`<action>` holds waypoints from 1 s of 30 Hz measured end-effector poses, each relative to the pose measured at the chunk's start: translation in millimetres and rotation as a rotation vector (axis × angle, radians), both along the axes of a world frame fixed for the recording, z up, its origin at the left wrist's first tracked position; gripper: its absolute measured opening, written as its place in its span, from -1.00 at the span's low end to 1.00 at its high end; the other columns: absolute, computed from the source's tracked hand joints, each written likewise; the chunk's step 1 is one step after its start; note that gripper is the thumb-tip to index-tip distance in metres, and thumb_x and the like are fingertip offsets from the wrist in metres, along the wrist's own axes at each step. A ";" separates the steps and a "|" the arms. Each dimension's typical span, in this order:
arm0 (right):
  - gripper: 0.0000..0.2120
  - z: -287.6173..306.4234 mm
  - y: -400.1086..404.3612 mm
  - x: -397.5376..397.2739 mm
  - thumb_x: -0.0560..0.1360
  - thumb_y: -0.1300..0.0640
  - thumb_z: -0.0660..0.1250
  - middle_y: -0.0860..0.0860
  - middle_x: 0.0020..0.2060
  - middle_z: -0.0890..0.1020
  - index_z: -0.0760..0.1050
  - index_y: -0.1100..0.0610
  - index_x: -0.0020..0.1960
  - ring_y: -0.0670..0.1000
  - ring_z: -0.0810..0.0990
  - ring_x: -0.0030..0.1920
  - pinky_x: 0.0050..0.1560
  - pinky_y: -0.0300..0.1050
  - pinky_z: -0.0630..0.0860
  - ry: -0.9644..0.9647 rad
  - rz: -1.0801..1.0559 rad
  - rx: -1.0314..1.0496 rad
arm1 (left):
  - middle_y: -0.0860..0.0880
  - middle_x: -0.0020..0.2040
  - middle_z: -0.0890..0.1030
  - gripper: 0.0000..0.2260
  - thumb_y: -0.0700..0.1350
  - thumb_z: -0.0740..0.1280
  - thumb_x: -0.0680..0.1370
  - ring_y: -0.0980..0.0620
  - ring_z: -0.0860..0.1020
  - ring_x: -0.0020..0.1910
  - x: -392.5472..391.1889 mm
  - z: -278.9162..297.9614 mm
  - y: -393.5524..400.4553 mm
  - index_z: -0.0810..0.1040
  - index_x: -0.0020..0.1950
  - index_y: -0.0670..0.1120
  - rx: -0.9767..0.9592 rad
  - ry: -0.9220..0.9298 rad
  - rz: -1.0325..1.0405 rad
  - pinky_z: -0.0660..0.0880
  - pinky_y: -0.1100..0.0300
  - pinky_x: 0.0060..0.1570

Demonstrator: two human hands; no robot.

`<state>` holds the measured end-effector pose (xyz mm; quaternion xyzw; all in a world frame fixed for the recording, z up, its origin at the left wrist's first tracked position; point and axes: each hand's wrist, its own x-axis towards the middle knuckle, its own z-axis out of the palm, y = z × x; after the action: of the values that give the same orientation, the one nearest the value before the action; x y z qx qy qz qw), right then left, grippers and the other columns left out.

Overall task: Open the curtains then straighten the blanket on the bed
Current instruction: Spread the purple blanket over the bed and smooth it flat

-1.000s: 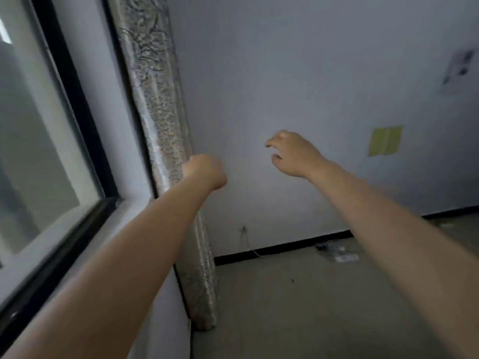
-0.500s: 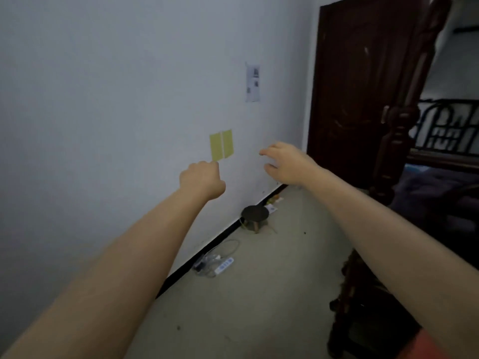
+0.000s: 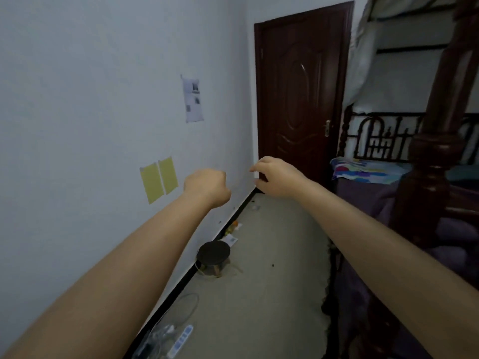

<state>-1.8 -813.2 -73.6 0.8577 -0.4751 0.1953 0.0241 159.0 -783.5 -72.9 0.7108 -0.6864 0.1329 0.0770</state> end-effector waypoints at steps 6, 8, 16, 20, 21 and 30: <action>-0.63 -7.2 -128.3 19.3 0.53 0.10 0.18 0.09 0.32 0.40 0.36 0.09 0.33 0.13 0.43 0.27 0.22 0.10 0.46 -0.027 -0.161 0.047 | -0.17 0.12 0.54 -0.81 -0.15 0.17 0.50 -0.17 0.51 0.06 29.9 -0.3 -151.6 0.49 0.06 -0.15 0.056 -0.019 -0.134 0.38 0.10 -0.14; -0.63 -11.5 -167.5 14.8 0.53 0.08 0.18 0.09 0.31 0.41 0.37 0.09 0.32 0.13 0.45 0.24 0.21 0.09 0.47 -0.059 -0.233 0.066 | -0.17 0.04 0.55 -0.91 -0.16 0.17 0.50 -0.14 0.49 -0.07 30.4 -0.6 -201.9 0.45 -0.10 -0.15 0.081 -0.022 -0.197 0.37 0.11 -0.19; -0.65 -44.9 -281.9 -79.3 0.52 0.07 0.19 0.12 0.25 0.46 0.41 0.10 0.28 0.13 0.45 0.23 0.16 -0.04 0.42 -0.037 -0.538 0.162 | -0.18 0.02 0.56 -0.89 -0.13 0.18 0.50 -0.14 0.49 -0.08 -45.7 -32.4 -369.0 0.46 -0.10 -0.14 0.128 0.015 -0.483 0.46 0.06 -0.14; -0.69 -55.7 -344.4 -149.2 0.50 0.10 0.20 0.19 0.18 0.50 0.47 0.17 0.19 0.19 0.46 0.18 0.16 0.02 0.44 -0.025 -0.675 0.179 | -0.17 0.12 0.55 -0.78 -0.10 0.20 0.50 -0.19 0.51 0.09 -121.6 -45.7 -442.4 0.51 0.06 -0.15 0.141 0.029 -0.588 0.47 0.06 -0.05; -0.69 -56.9 -361.9 -169.3 0.50 0.10 0.20 0.19 0.18 0.50 0.46 0.18 0.19 0.19 0.46 0.18 0.17 0.03 0.44 -0.030 -0.706 0.171 | -0.18 0.14 0.55 -0.77 -0.09 0.21 0.49 -0.20 0.51 0.11 -145.1 -46.9 -462.7 0.51 0.07 -0.15 0.145 0.030 -0.613 0.46 0.06 -0.04; -0.69 -64.7 -443.7 -322.3 0.51 0.12 0.21 0.20 0.19 0.52 0.48 0.18 0.21 0.18 0.49 0.18 0.16 -0.03 0.42 -0.104 -0.918 0.149 | -0.18 0.16 0.55 -0.75 -0.05 0.20 0.49 -0.17 0.50 0.13 -321.9 -50.7 -597.1 0.51 0.09 -0.14 0.169 -0.053 -0.830 0.43 0.10 -0.08</action>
<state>-324.2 -1256.9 -138.3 0.5473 -0.8187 0.1725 0.0224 -162.9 -1380.6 -123.7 0.3743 -0.9246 0.0521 0.0479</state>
